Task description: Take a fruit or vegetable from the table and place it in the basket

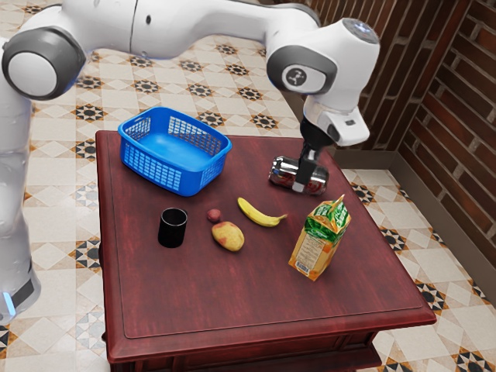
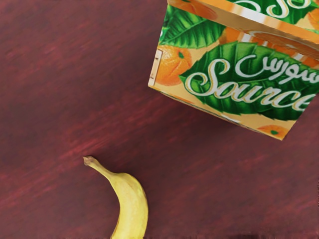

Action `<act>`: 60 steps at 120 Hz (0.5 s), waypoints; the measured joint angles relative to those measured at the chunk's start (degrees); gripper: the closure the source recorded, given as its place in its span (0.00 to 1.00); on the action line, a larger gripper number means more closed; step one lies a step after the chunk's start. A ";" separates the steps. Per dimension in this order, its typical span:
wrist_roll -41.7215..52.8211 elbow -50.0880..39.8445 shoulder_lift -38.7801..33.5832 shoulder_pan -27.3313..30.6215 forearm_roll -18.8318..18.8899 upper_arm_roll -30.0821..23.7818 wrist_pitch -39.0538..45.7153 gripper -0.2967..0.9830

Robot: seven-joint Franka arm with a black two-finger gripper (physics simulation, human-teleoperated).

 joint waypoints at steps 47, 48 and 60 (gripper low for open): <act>14.74 -37.11 -19.10 -5.84 -1.46 3.53 19.45 0.23; 14.94 -37.29 -19.14 -5.62 -1.43 3.52 19.85 0.23; 17.13 -38.24 -19.30 -4.01 -1.42 3.46 23.57 0.23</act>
